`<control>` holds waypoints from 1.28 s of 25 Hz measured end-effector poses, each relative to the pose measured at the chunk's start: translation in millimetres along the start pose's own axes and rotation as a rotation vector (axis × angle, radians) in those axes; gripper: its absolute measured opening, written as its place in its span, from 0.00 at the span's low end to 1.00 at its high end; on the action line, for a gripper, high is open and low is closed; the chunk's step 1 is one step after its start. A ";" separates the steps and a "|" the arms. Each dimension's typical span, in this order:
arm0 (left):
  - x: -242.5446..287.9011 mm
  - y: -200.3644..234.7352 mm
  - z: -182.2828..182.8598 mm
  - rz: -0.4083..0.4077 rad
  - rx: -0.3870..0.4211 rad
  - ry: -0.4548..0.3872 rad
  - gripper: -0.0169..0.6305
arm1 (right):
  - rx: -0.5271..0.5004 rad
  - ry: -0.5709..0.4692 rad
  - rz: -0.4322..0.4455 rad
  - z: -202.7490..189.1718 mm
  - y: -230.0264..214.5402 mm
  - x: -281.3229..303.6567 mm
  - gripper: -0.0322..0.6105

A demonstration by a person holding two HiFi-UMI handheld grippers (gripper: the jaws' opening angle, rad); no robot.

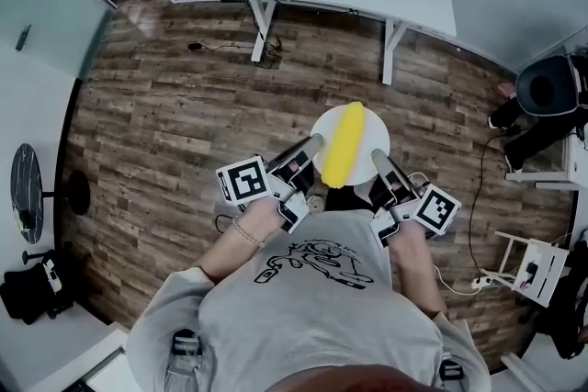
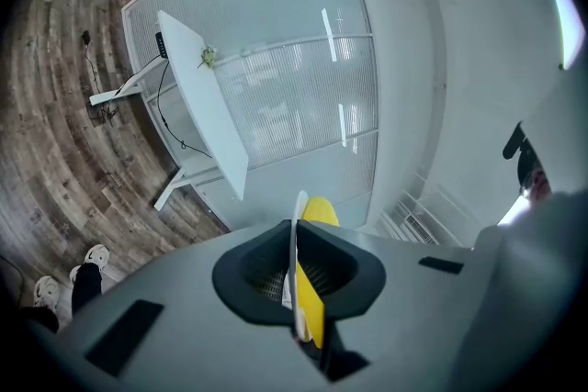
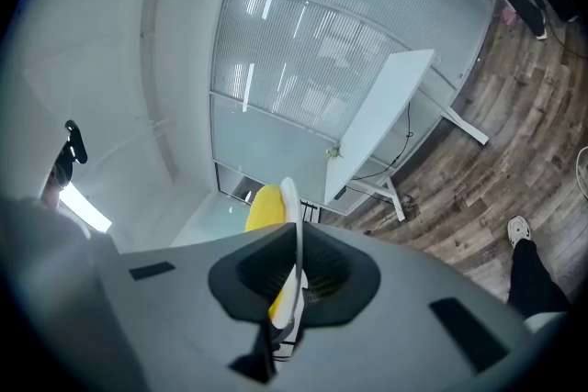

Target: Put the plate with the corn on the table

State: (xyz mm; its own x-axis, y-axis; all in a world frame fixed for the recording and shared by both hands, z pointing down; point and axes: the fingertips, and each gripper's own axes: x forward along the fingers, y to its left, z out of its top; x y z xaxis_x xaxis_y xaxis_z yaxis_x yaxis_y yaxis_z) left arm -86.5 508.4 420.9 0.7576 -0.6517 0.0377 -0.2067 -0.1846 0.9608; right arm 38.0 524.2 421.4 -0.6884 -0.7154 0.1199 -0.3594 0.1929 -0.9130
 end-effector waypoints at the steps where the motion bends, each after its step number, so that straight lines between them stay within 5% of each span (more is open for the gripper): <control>1: 4.6 0.8 3.1 -0.003 0.006 -0.001 0.07 | 0.001 0.001 0.000 4.2 -1.8 3.0 0.08; 10: 57.4 13.9 40.1 0.019 0.006 -0.006 0.07 | 0.004 0.007 0.008 57.5 -20.1 39.1 0.08; 24: 240.2 25.7 117.3 0.050 -0.031 0.009 0.07 | 0.023 0.011 -0.004 232.6 -83.5 106.9 0.08; 32: 286.7 21.3 137.4 0.028 0.025 -0.009 0.07 | -0.002 0.021 0.000 278.4 -96.1 119.0 0.08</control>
State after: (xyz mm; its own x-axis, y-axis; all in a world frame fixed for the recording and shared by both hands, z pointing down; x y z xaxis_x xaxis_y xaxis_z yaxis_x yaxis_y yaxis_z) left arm 41.3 216.5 414.5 0.7459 -0.6632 0.0620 -0.2432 -0.1845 0.9523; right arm 166.1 233.5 414.9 -0.7012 -0.7013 0.1284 -0.3612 0.1942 -0.9120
